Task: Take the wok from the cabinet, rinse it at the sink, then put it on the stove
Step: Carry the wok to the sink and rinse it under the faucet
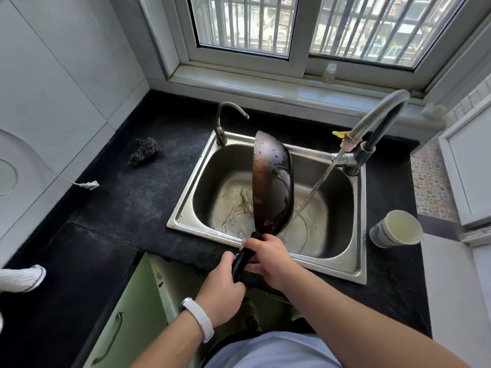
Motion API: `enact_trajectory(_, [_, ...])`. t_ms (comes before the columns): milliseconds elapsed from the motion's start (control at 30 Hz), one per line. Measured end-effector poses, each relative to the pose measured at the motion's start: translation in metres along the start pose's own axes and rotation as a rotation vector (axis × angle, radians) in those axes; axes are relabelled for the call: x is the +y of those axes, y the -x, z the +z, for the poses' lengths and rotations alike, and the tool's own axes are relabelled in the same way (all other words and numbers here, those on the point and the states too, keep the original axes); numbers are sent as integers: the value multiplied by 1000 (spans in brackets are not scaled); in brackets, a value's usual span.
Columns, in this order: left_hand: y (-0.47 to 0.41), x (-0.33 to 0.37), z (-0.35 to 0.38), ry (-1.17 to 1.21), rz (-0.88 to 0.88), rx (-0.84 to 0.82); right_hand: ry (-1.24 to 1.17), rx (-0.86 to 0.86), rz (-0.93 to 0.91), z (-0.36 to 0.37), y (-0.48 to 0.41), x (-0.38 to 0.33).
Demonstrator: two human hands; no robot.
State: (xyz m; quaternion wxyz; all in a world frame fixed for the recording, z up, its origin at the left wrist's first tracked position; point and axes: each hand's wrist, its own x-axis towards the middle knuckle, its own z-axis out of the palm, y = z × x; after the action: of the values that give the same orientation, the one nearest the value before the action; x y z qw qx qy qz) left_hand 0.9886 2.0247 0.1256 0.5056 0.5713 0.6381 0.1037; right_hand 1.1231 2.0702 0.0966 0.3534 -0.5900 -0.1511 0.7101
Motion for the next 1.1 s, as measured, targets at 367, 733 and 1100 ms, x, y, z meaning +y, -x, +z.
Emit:
enact_trajectory(367, [-9,10,-5,-26,0,-58,-57,44,10,-10,-4,1])
enact_trajectory(733, [-11,23,2,-42,9,-91,-58,98,34,-19,-4,-5])
enact_trajectory(1100, [-7,24,1,-149,5,-18,-93,54,90,-13,-8,-7])
